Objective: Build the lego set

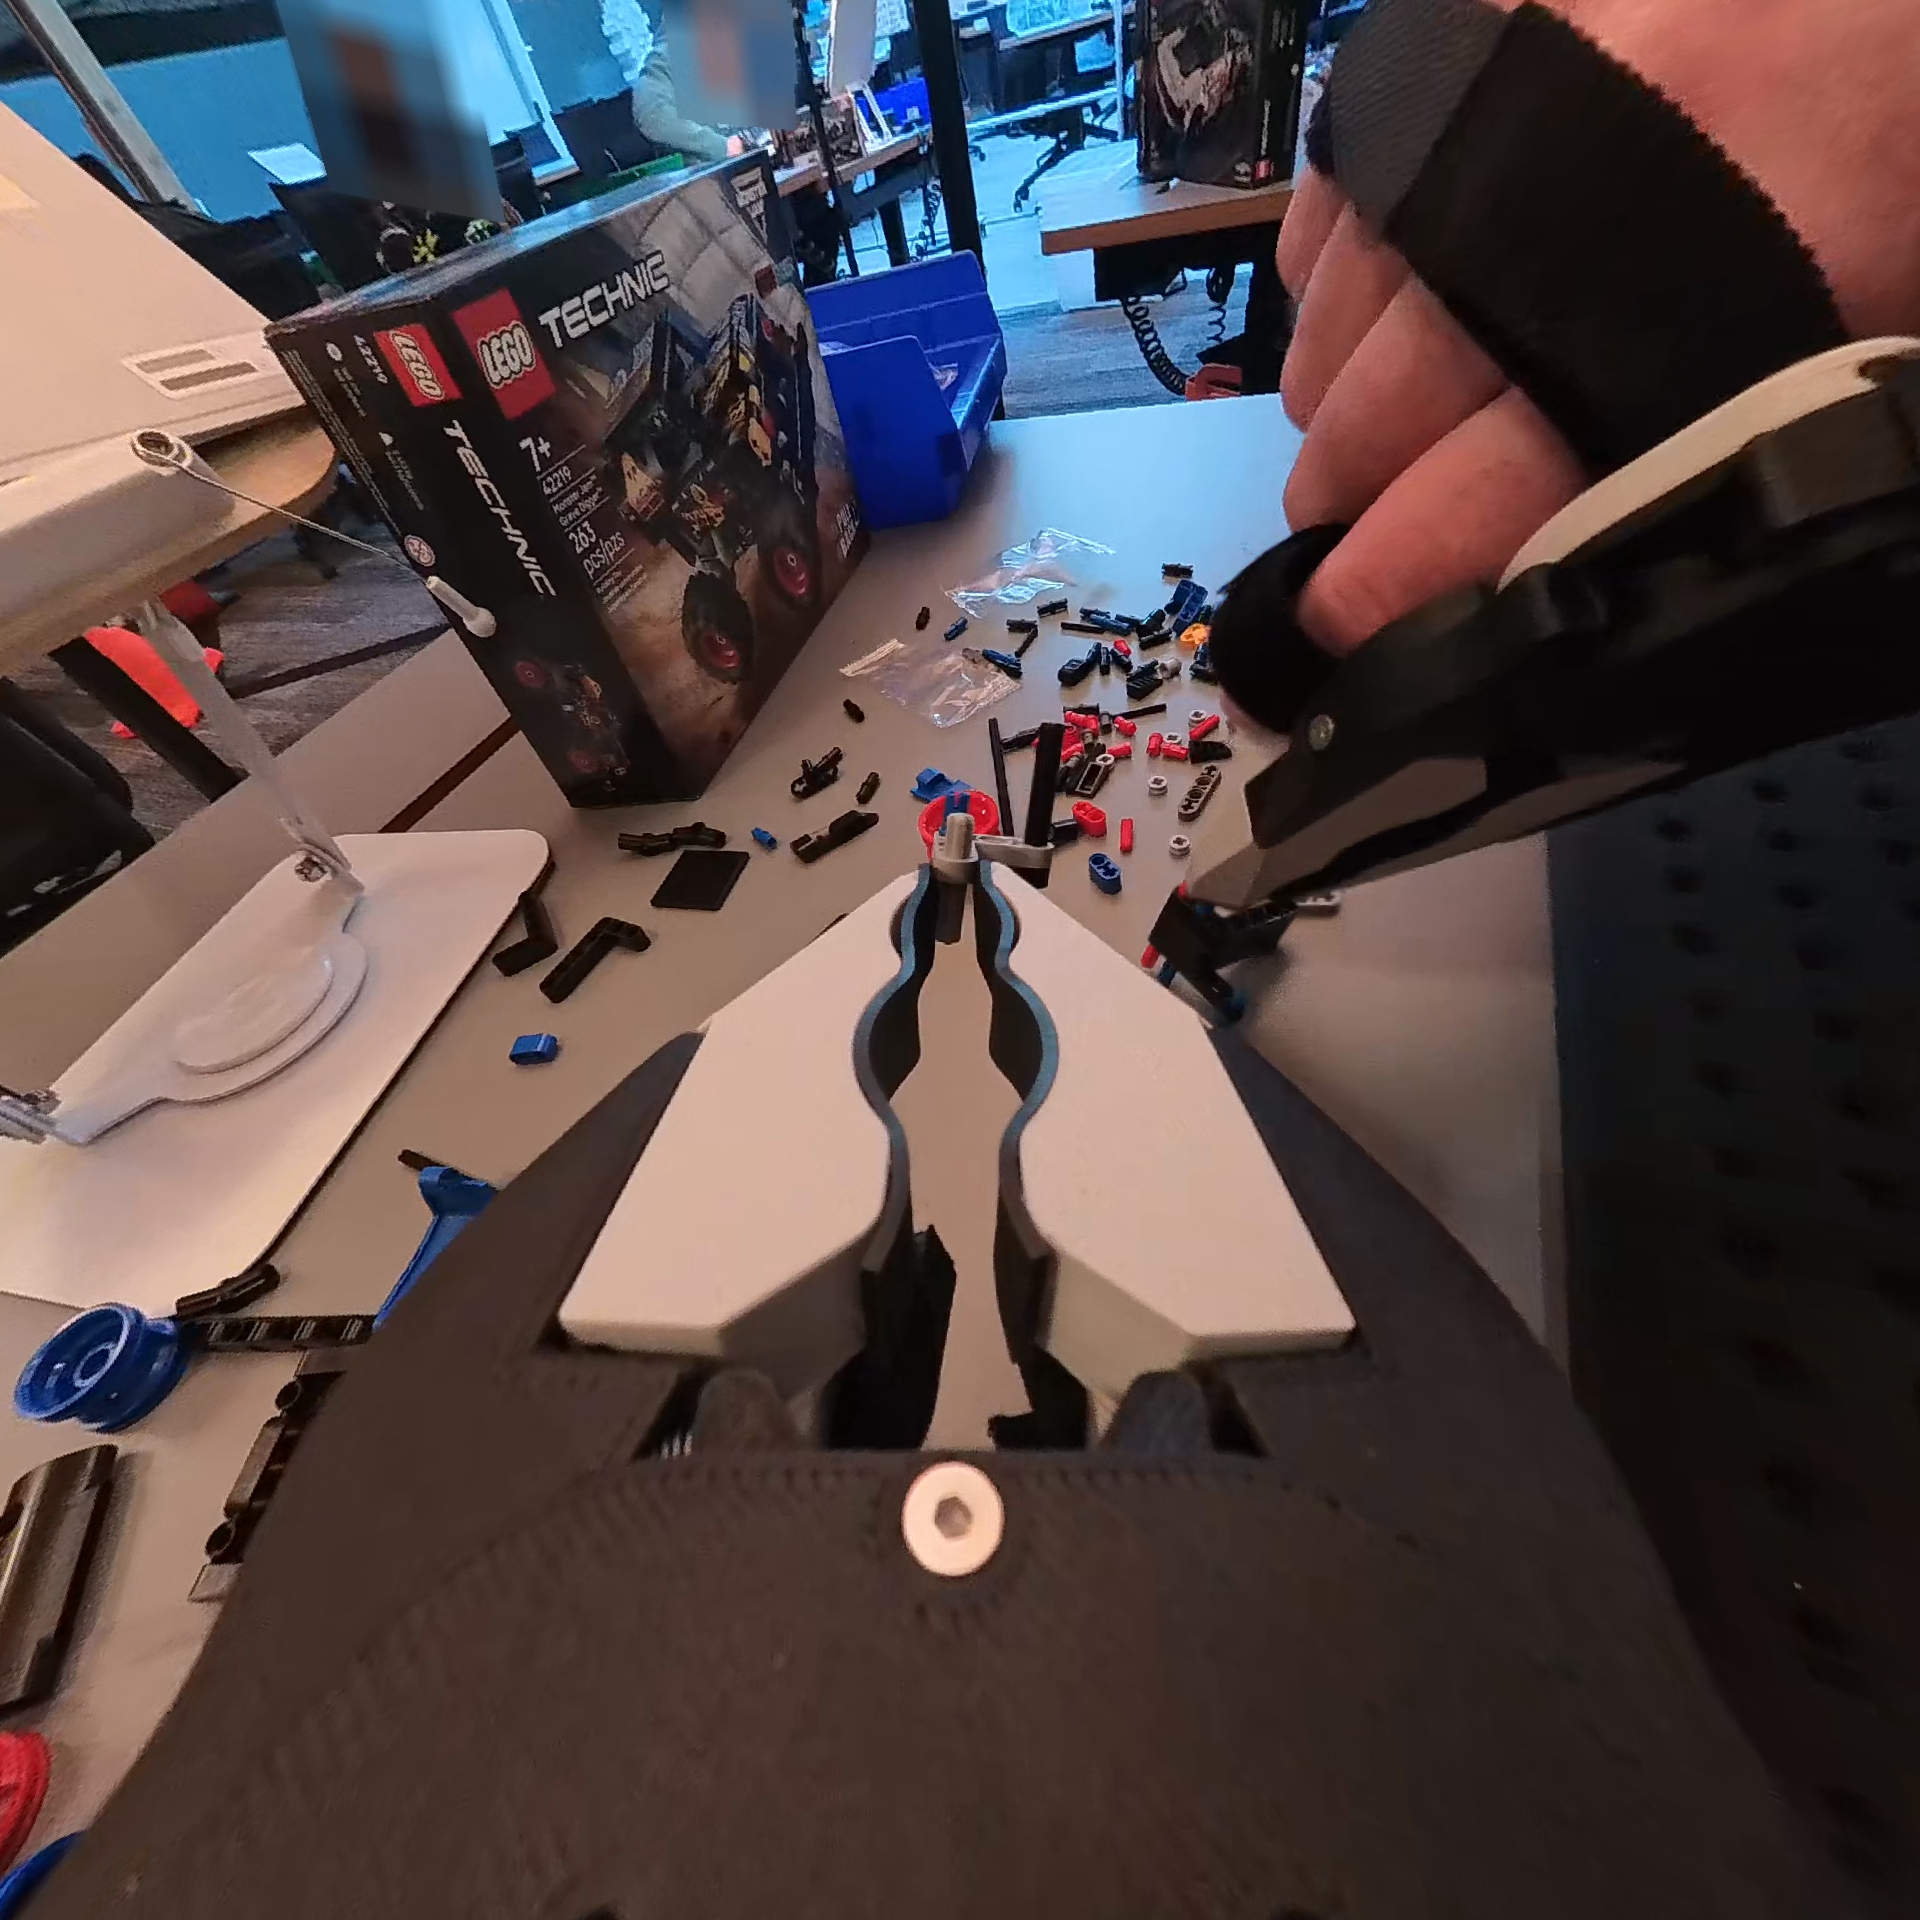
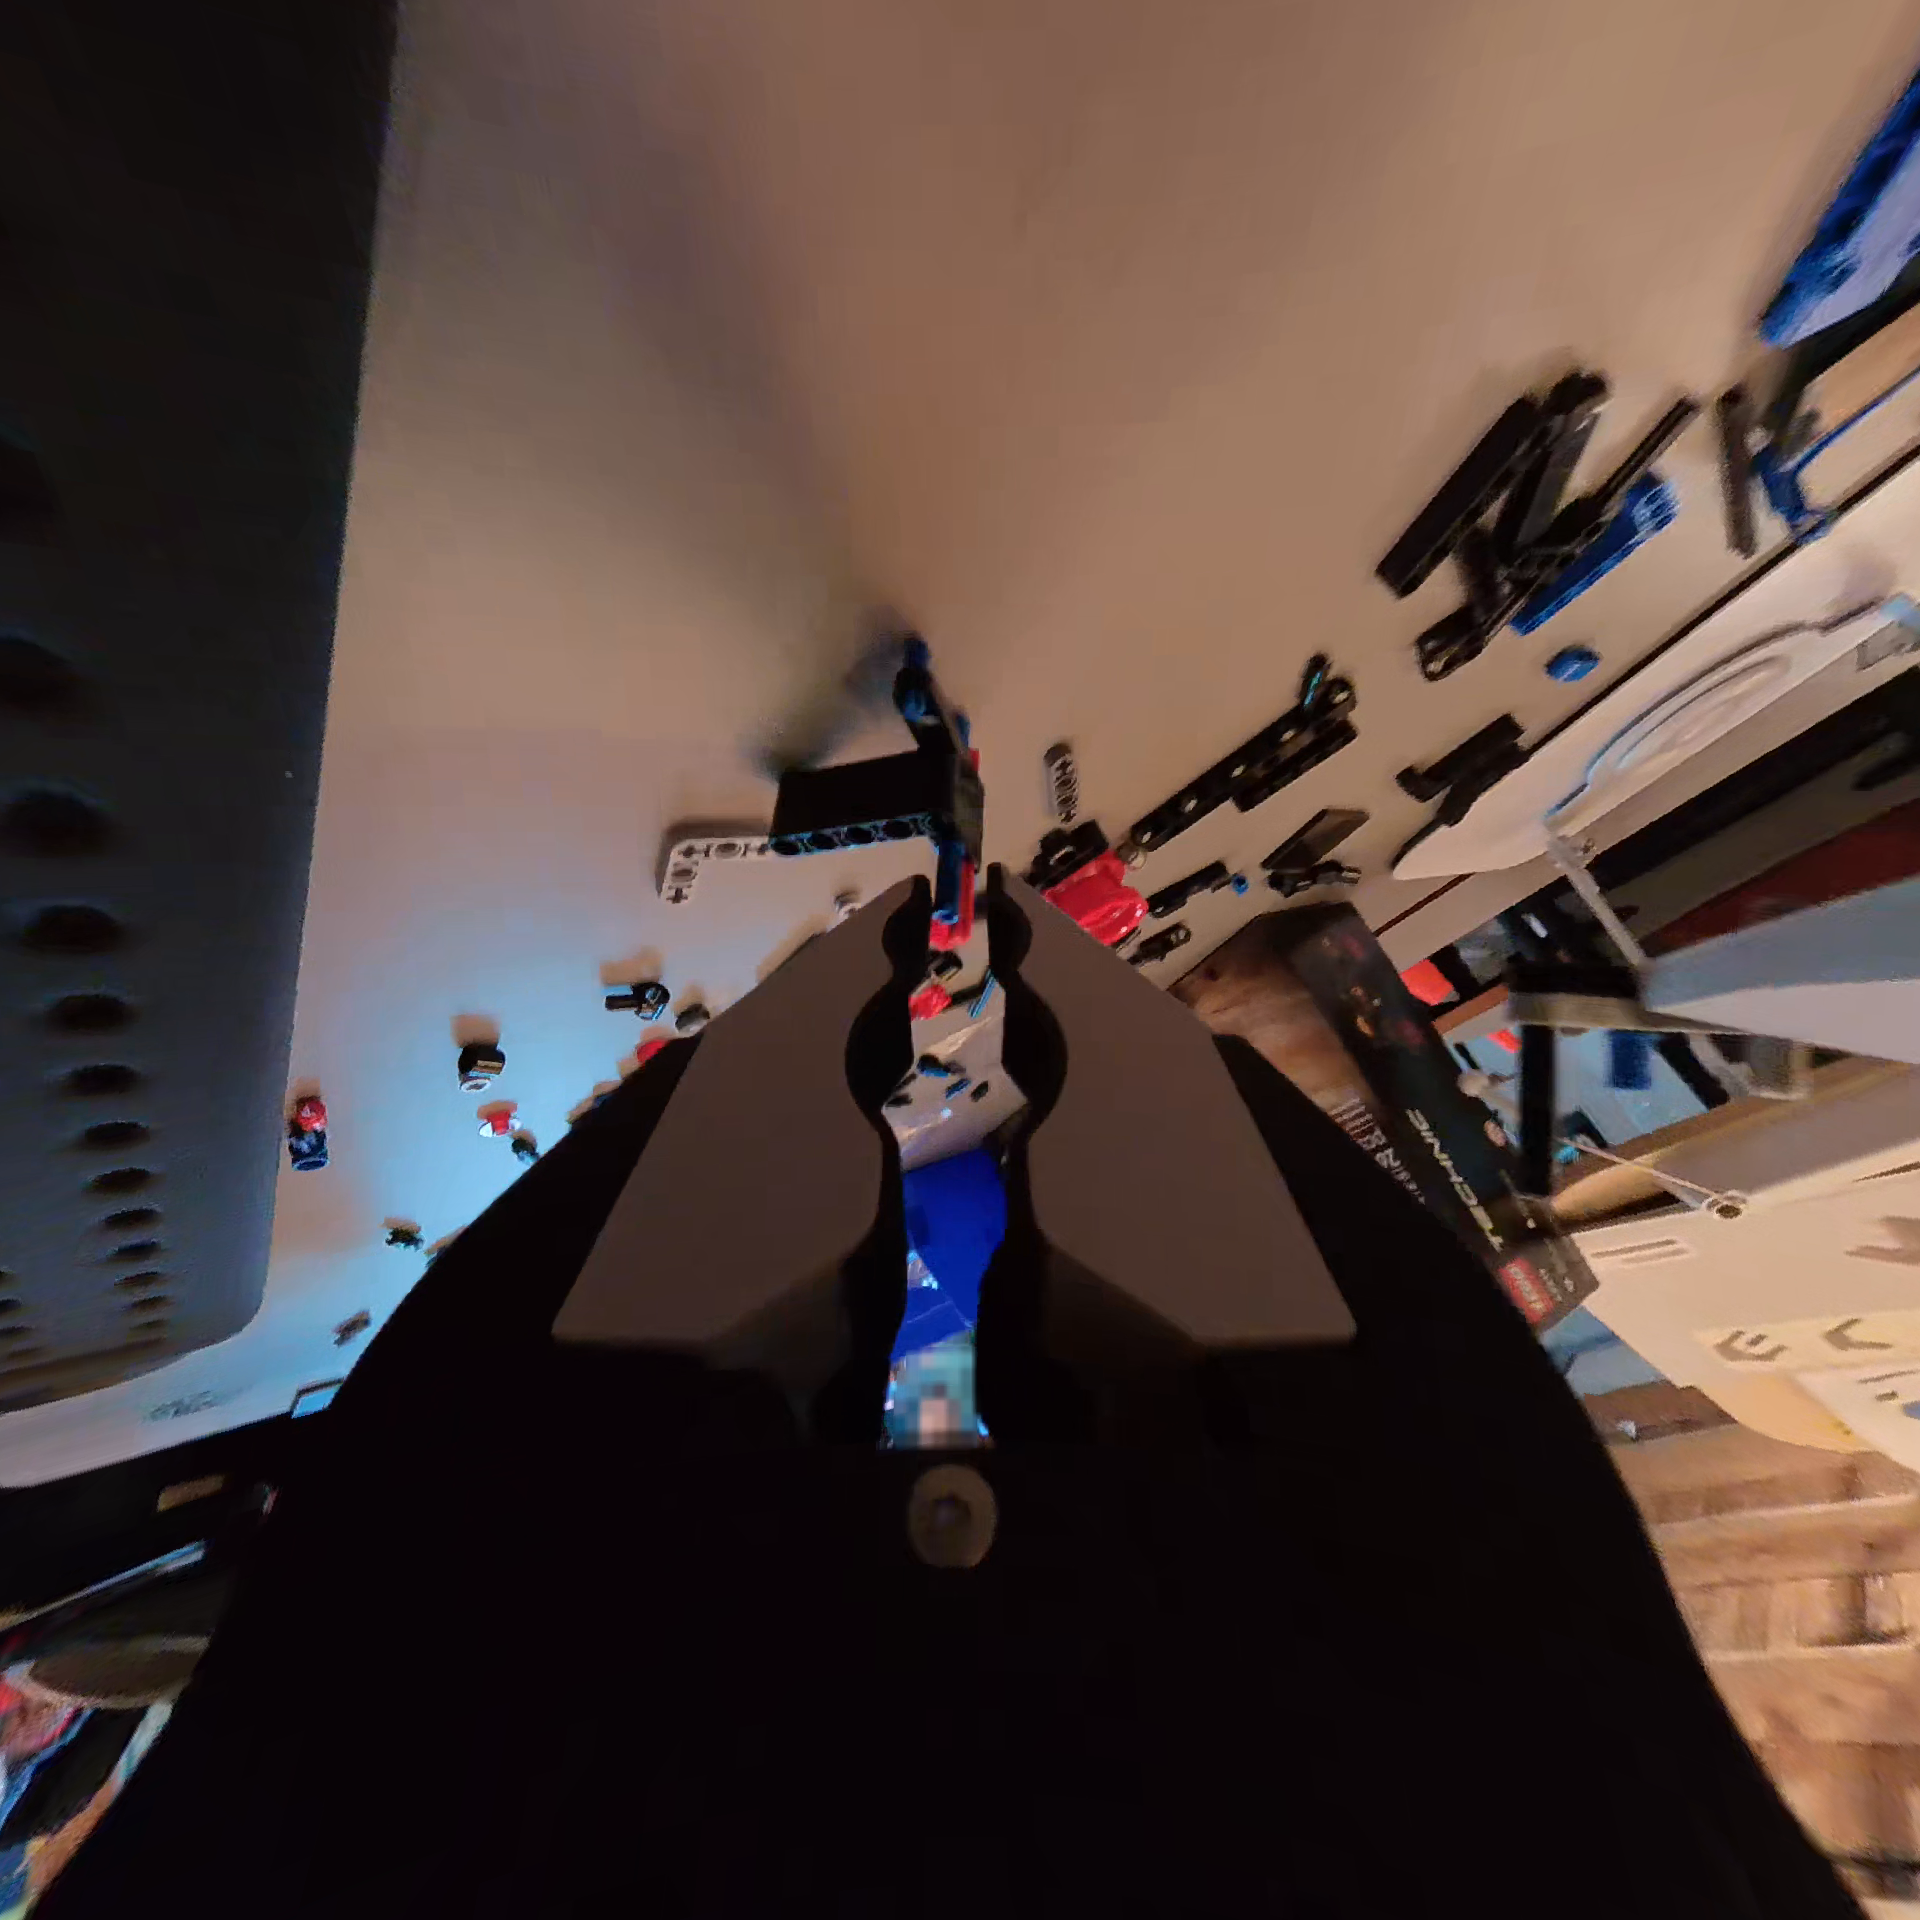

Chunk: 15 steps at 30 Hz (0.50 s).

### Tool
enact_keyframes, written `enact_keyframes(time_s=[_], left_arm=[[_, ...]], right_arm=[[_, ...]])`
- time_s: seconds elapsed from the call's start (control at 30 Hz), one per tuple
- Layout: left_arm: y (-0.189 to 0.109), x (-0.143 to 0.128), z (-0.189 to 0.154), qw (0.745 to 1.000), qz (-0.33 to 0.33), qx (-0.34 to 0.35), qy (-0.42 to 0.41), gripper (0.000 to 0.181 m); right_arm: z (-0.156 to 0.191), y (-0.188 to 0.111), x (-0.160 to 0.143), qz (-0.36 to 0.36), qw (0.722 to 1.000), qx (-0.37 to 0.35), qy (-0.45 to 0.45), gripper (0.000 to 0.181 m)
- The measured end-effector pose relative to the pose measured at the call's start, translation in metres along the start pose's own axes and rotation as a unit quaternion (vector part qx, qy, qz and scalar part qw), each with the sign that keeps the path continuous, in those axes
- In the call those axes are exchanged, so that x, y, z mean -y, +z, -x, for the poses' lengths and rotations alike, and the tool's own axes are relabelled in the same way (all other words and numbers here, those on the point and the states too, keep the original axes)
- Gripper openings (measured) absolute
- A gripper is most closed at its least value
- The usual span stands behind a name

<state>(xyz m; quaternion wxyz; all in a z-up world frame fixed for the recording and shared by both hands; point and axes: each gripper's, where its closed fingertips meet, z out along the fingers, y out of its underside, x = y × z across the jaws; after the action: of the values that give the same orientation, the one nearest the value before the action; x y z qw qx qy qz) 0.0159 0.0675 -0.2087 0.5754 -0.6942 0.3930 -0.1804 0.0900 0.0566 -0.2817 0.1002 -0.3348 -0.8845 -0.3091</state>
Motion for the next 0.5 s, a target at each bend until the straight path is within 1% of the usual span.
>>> enact_keyframes(time_s=[0.13, 0.2, 0.27, 0.37, 0.5], left_arm=[[-0.001, 0.001, 0.0, 1.0, -0.003, -0.002, -0.001, 0.004], [-0.002, 0.001, 0.001, 1.0, -0.003, 0.0, -0.003, 0.004], [-0.002, 0.002, 0.001, 1.0, -0.005, 0.0, -0.005, 0.004], [-0.002, 0.002, 0.0, 1.0, -0.005, -0.004, -0.007, 0.004], [0.0, -0.001, -0.004, 1.0, -0.001, -0.014, -0.006, 0.004]], right_arm=[[-0.006, -0.013, 0.01, -0.057, 0.998, -0.001, 0.029, 0.011], [-0.008, -0.021, 0.009, -0.114, 0.991, 0.013, 0.075, 0.012], [-0.012, -0.024, -0.002, -0.158, 0.979, 0.02, 0.129, 0.015], [-0.017, -0.027, -0.009, -0.259, 0.942, 0.035, 0.211, 0.015], [-0.012, -0.017, -0.011, -0.343, 0.895, 0.058, 0.278, 0.016]])
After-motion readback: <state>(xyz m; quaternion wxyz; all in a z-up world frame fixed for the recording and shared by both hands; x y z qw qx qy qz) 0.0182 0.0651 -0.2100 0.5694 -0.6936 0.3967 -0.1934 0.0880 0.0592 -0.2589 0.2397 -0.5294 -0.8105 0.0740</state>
